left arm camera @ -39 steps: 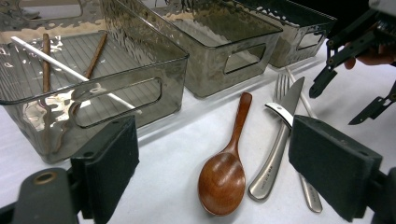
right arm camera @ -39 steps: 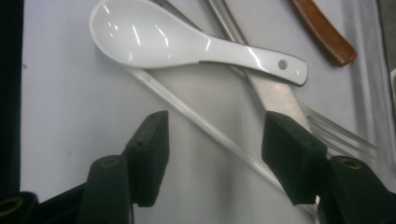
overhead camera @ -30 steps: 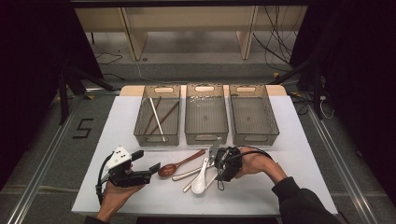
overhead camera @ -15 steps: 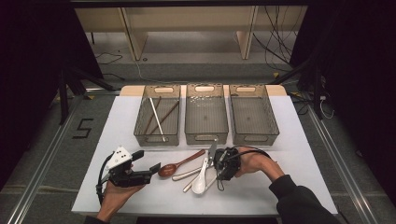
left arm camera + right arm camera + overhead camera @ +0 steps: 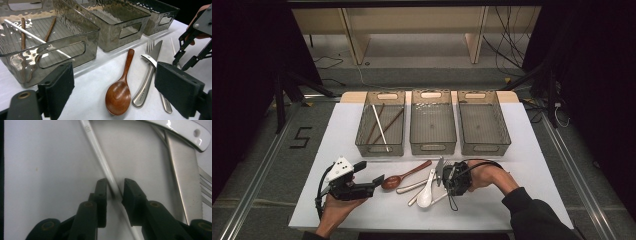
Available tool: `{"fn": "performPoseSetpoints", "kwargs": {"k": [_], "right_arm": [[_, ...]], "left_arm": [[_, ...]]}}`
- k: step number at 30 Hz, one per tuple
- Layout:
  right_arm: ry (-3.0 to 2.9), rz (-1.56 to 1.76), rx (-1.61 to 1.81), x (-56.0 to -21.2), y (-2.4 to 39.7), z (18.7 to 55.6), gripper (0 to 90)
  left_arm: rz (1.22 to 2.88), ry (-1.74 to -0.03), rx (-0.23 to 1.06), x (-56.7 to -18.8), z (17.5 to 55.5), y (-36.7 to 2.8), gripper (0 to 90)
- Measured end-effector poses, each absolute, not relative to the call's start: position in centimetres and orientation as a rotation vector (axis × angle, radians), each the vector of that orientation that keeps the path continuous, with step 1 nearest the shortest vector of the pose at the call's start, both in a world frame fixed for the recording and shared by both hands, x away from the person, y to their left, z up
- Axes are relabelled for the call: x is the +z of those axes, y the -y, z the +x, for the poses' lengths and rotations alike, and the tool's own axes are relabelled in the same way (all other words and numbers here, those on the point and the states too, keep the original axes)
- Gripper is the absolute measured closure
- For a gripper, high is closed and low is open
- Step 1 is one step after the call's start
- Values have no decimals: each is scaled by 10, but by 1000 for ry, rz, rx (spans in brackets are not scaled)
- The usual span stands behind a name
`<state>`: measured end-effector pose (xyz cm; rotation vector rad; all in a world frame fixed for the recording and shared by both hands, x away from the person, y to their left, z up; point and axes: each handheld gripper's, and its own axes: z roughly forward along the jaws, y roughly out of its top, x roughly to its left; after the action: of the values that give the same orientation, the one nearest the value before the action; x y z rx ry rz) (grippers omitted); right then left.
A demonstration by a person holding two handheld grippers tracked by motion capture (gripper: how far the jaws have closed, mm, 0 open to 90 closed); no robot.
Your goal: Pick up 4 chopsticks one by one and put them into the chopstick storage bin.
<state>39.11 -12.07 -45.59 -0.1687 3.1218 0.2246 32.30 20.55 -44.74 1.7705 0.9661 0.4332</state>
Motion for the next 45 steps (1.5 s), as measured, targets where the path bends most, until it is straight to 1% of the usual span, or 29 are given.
{"fn": "performPoseSetpoints", "kwargs": {"k": [5, 19, 31, 45], "right_arm": [[-3135, -229, 177, -455, 120, 388, 779], [-3142, -330, 147, -456, 120, 382, 844], [-3153, -398, 145, -454, 122, 377, 851], [-3168, -399, 346, -431, 120, 370, 852]], "left_arm": [[1767, -968, 433, -447, 323, -205, 156], [1766, -967, 435, -447, 323, -206, 156], [1765, -969, 437, -447, 323, -206, 156], [1765, -970, 438, -447, 324, -207, 156]]}}
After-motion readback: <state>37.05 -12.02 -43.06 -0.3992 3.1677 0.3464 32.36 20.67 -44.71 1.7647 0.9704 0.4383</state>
